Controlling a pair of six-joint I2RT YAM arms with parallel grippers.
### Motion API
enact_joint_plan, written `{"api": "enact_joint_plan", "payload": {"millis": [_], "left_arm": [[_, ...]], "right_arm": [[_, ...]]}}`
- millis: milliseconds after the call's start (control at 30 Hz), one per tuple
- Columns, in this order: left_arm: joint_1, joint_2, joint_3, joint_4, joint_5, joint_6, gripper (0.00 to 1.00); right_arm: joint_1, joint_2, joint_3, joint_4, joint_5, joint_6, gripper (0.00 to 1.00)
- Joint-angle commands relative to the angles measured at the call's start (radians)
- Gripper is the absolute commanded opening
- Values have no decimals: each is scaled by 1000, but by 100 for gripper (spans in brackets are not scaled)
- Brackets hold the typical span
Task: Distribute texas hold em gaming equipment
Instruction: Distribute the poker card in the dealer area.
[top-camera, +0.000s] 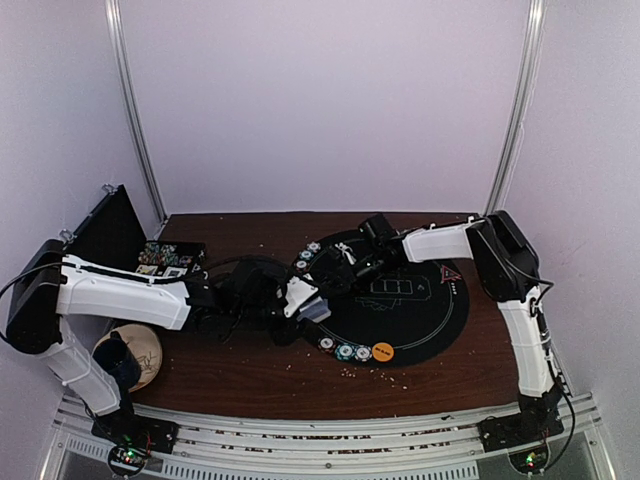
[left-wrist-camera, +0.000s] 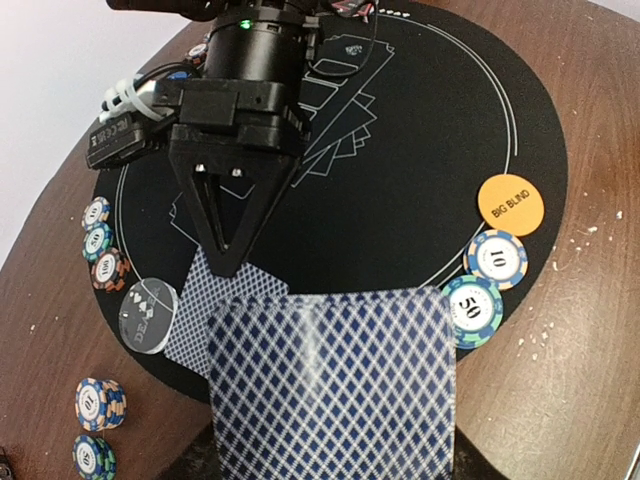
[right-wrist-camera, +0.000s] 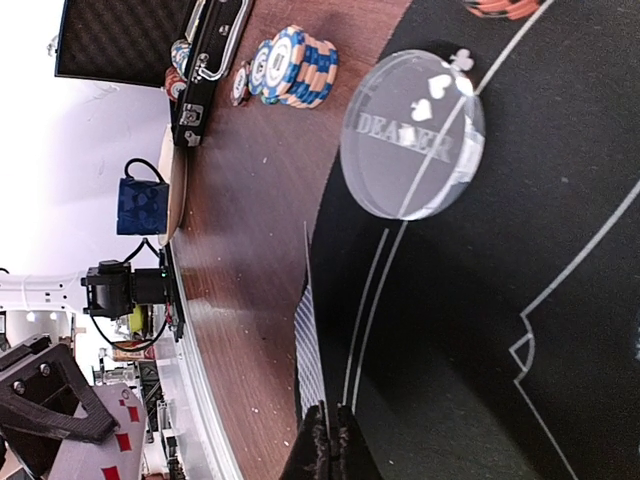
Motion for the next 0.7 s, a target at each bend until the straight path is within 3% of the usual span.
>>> {"api": "enact_joint_plan", "payload": {"millis": [0,333,667], "left_arm": [[6,-15,6,43,-14,-11,13],[7,-4,4,50,-23,-13,13],[9,14,9,51,-21,-13,13]], "right_arm": [[8,25,-14,49,-20,31,0],[12,32,-76,173,40,130,0],[35,65,-48,154,78,126,2]]}}
